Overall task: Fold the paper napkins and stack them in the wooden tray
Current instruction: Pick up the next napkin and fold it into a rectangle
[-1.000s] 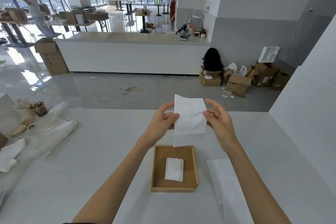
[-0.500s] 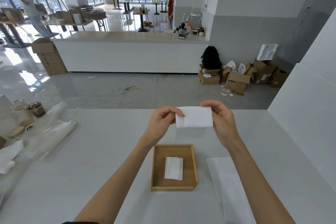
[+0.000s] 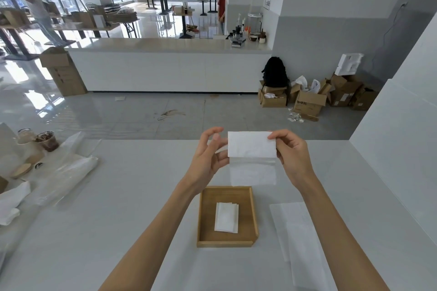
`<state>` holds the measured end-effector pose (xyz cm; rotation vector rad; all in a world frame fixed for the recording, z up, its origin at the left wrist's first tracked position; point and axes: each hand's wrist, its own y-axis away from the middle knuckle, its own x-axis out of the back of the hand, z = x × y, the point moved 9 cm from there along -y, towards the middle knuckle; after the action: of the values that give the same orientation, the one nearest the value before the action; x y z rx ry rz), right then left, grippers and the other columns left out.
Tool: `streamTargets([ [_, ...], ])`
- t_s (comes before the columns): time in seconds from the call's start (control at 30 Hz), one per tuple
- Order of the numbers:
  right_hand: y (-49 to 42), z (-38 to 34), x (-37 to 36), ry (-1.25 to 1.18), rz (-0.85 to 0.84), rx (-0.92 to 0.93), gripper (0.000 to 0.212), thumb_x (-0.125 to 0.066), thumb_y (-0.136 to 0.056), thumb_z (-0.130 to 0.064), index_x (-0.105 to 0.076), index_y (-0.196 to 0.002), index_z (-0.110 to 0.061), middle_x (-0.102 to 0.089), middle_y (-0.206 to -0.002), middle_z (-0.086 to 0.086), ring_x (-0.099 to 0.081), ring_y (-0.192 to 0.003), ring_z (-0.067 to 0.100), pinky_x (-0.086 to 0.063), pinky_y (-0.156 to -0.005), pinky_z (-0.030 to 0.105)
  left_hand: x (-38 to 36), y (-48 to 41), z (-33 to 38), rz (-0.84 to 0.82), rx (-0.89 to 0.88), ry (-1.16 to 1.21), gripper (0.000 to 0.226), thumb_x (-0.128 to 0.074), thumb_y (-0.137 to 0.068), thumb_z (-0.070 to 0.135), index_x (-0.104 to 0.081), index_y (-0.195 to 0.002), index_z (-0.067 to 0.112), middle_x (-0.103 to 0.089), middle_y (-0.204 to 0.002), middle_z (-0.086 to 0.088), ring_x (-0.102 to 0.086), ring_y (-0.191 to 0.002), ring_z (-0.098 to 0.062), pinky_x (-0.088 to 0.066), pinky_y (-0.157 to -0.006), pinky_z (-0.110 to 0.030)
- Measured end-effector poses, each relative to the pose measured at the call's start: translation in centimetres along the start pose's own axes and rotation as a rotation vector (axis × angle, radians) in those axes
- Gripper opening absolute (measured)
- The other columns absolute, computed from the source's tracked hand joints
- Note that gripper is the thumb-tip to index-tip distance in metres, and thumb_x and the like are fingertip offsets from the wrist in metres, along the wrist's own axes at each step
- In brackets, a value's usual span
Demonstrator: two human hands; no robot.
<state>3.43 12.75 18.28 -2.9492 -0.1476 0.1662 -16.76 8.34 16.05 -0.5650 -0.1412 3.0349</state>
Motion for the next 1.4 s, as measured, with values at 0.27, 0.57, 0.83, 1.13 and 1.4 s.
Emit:
streamTargets([
  [0.27, -0.9, -0.1, 0.5, 0.130, 0.006, 0.018, 0.033, -0.049, -0.099, 0.002, -0.070, -0.084, -0.019, -0.069, -0.101, -0.004, -0.064, -0.092, 0.010, -0.052, -0.069, 0.017, -0.5, -0.5, -1.6, -0.031, 0.093, -0.212, 0.027, -0.055, -0.102, 0.015, -0.059, -0.128, 0.006, -0.077, -0.108, -0.010, -0.073, -0.098, -0.026, -0.060, -0.086, -0.034],
  [0.57, -0.7, 2.0, -0.3, -0.141, -0.180, -0.134, 0.034, -0.045, -0.101, -0.032, -0.057, -0.130, -0.019, -0.065, -0.118, 0.002, -0.064, -0.104, 0.019, -0.054, -0.083, 0.029, -0.3, -1.4, -0.5, 0.002, 0.041, -0.295, 0.022, -0.060, -0.100, 0.014, -0.065, -0.120, 0.007, -0.075, -0.098, -0.014, -0.071, -0.093, -0.027, -0.058, -0.091, -0.050],
  [0.83, -0.2, 3.9, -1.7, 0.041, -0.204, -0.196, 0.041, -0.064, -0.092, -0.035, -0.058, -0.132, -0.026, -0.071, -0.122, -0.003, -0.069, -0.112, 0.019, -0.058, -0.090, 0.039, 0.3, -1.4, 0.2, 0.001, 0.032, -0.326, 0.027, -0.063, -0.096, 0.003, -0.063, -0.123, 0.009, -0.078, -0.107, -0.007, -0.075, -0.094, -0.021, -0.061, -0.082, -0.035],
  [1.13, -0.5, 3.4, -1.4, 0.073, -0.120, -0.151, 0.023, -0.064, -0.096, -0.015, -0.066, -0.118, -0.022, -0.077, -0.109, 0.003, -0.073, -0.101, 0.025, -0.058, -0.088, 0.041, 1.4, -1.6, -0.2, 0.049, 0.067, -0.279, 0.034, -0.063, -0.095, 0.002, -0.059, -0.129, 0.008, -0.077, -0.110, -0.009, -0.074, -0.101, -0.026, -0.060, -0.085, -0.031],
  [1.4, -0.8, 3.6, -0.7, 0.114, -0.044, -0.168, 0.019, -0.067, -0.095, -0.018, -0.066, -0.113, -0.024, -0.077, -0.100, -0.003, -0.074, -0.092, 0.021, -0.060, -0.079, 0.039, 1.1, -1.4, -2.2, -0.003, 0.175, -0.259, 0.026, -0.060, -0.098, 0.005, -0.062, -0.124, 0.002, -0.075, -0.111, -0.019, -0.074, -0.102, -0.030, -0.061, -0.085, -0.034],
])
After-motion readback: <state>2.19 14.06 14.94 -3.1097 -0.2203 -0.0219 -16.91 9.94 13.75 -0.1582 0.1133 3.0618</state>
